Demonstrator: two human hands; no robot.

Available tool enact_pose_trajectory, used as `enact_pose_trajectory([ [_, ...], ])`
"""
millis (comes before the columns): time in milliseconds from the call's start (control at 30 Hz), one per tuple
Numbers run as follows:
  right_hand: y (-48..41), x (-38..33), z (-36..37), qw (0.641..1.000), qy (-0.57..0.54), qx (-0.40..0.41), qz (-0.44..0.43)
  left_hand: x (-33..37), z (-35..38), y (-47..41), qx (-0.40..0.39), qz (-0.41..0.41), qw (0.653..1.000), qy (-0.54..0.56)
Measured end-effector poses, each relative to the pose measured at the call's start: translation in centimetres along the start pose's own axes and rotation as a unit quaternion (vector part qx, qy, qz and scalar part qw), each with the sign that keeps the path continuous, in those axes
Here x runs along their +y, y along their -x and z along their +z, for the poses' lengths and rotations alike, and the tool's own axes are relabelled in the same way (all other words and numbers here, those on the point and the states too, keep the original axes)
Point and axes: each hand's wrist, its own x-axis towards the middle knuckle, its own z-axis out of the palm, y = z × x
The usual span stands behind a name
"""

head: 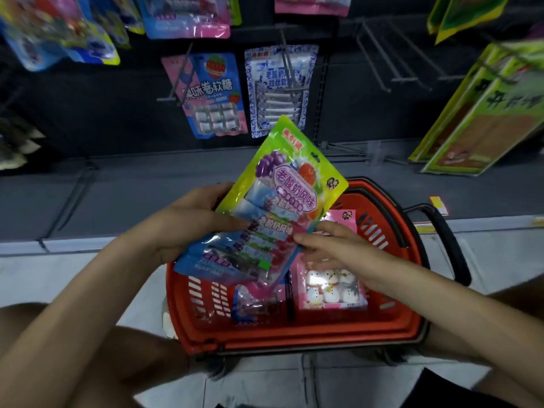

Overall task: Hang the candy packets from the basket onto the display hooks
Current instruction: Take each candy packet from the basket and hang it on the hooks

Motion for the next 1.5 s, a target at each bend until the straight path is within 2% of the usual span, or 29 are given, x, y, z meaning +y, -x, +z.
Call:
enact_pose_trajectory([
  [100, -0.3, -0.9, 0.0, 0.995, -0.038, 0.062, -0.062, 0.4, 0.3, -0.5, 0.023, 0.033, 0.999, 0.030],
  [200, -0.5, -2.5, -0.5, 0.983, -0.056, 0.115, -0.135, 1.1, 0.4, -1.3, 0.074, 0.093, 0.993, 0.007],
  [433, 0.2, -6.6, -1.5, 0.950, -0.090, 0.157, -0.254, 3.8, 1.0, -3.1, 0.195, 0.221, 0.954, -0.048],
  [667, 1.6, -12.3, -2.3, 0.912, -0.082, 0.179, -0.359, 6.9, 0.3, -2.8, 0.243, 0.350, 0.905, -0.018],
  [933, 0.4, -19.0, -0.8, 0.886, -0.092, 0.168, -0.423, 10.3, -3.4, -3.1, 0.265, 0.406, 0.871, 0.071],
  [1233, -2.3, -25.9, 2.4, 0.870, -0.089, 0.146, -0.462, 13.3, -8.3, -4.5, 0.316, 0.433, 0.837, 0.107],
  [1500, -5.2, -29.2, 5.7, 0.882, -0.053, 0.139, -0.448, 11.2, -12.1, -6.2, 0.354, 0.427, 0.812, 0.183],
])
